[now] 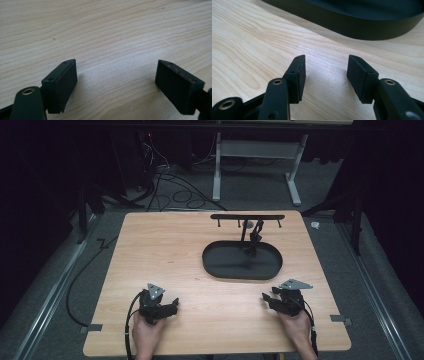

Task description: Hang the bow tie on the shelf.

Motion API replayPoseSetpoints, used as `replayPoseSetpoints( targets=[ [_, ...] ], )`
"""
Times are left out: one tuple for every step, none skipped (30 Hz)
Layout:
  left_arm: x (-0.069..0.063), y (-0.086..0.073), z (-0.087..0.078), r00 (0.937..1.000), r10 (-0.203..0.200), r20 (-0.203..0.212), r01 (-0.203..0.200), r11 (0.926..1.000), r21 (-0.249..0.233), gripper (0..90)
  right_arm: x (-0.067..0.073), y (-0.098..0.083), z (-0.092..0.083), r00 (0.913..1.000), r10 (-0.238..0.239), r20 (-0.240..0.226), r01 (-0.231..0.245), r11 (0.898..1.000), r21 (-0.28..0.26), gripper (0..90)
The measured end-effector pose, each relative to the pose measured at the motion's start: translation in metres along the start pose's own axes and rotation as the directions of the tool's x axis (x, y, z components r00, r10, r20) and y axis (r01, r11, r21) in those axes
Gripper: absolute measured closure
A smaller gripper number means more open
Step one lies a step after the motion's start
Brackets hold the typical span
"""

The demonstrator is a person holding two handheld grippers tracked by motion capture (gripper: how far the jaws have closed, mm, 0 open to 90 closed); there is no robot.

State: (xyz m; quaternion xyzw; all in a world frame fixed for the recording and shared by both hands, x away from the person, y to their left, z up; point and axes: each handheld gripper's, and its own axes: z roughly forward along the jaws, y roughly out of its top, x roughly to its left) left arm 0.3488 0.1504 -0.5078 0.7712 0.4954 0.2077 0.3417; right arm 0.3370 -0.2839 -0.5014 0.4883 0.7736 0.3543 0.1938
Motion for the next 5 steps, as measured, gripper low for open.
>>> replayPoseSetpoints(
  targets=[
    [0.0,0.0,0.0,1.0,0.0,0.0,0.0,1.0,0.0,18.3,0.0029,0.0004,0.0007,0.9994,-0.027,0.021,0.027,1.0,0.006,49.5],
    [0.0,0.0,0.0,1.0,0.0,0.0,0.0,1.0,0.0,18.4,0.0065,0.0004,0.0015,0.9978,-0.054,0.04,0.053,0.999,0.007,49.1],
    [-0.0001,0.0,0.0,1.0,-0.001,0.0,0.001,1.0,-0.001,18.4,0.0084,0.0004,0.0016,0.9968,-0.069,0.04,0.069,0.998,0.006,49.0],
    [0.0,-0.0001,0.0001,1.0,-0.001,0.0,0.001,1.0,-0.002,18.4,0.0093,0.0004,0.0018,0.9967,-0.07,0.04,0.07,0.998,0.005,48.8],
    [0.0,-0.0001,0.0001,1.0,-0.001,0.0,0.001,1.0,-0.002,18.4,0.0091,0.0004,0.0018,0.997,-0.066,0.04,0.066,0.998,0.006,48.2]
  ],
)
